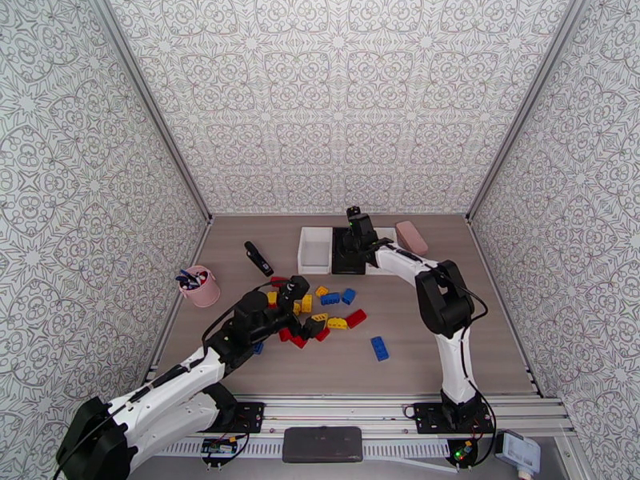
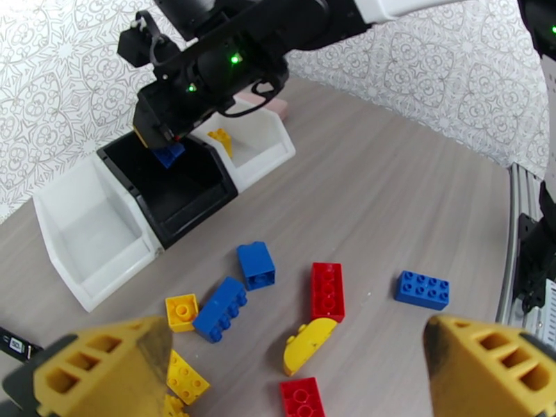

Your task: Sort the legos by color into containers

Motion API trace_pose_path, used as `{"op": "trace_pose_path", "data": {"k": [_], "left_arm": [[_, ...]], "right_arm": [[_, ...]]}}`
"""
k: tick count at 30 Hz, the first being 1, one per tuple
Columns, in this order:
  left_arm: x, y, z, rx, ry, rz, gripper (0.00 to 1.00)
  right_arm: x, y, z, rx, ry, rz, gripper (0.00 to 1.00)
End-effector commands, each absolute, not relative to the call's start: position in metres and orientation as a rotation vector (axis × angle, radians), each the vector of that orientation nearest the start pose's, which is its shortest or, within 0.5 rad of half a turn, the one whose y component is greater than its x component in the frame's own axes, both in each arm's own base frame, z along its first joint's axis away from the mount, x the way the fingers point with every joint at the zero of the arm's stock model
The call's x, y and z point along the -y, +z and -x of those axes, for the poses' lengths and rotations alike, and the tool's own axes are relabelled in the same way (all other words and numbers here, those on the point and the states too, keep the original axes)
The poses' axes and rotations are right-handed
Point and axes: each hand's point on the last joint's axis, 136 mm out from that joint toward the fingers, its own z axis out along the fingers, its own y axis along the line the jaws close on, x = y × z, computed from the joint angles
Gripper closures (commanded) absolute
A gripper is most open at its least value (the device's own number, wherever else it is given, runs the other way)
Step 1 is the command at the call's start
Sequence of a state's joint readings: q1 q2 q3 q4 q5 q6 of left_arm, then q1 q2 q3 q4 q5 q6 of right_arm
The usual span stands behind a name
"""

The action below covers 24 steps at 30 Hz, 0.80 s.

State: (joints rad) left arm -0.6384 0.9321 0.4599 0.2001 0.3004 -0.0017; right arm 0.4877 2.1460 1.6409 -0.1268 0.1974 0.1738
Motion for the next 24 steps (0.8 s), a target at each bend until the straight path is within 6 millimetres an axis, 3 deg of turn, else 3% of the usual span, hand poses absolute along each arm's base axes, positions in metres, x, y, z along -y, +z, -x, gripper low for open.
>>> {"op": "trace_pose_path", "data": {"k": [1,7,11,17,24], "left_arm": [[0.226,0.197,-0.249,-1.785,-0.650,-0.703,0.00],[0.188,0.183,-0.273,-1.965,-0.445,-0.430,0.00],[0.164,0.169,-0.277,-2.111,-0.368,-0.209,0.00],[0.122,0.135,-0.269,-2.342,-0.159,0.121,0.00],[0.112,0.101,-0.259,-2.533,-0.080,0.320,0.00]], "right_arm": [[-0.252,0.174,-0.549,-2.096,0.174,0.246,0.58],[-0.245,0.202,-0.520,-2.057,0.207,0.309,0.35],[-0.244,0.215,-0.485,-2.019,0.259,0.440,0.21],[-0.255,0.221,-0.418,-1.982,0.400,0.746,0.13],[-0.272,0.231,-0.347,-1.899,0.631,1.027,0.08]]}}
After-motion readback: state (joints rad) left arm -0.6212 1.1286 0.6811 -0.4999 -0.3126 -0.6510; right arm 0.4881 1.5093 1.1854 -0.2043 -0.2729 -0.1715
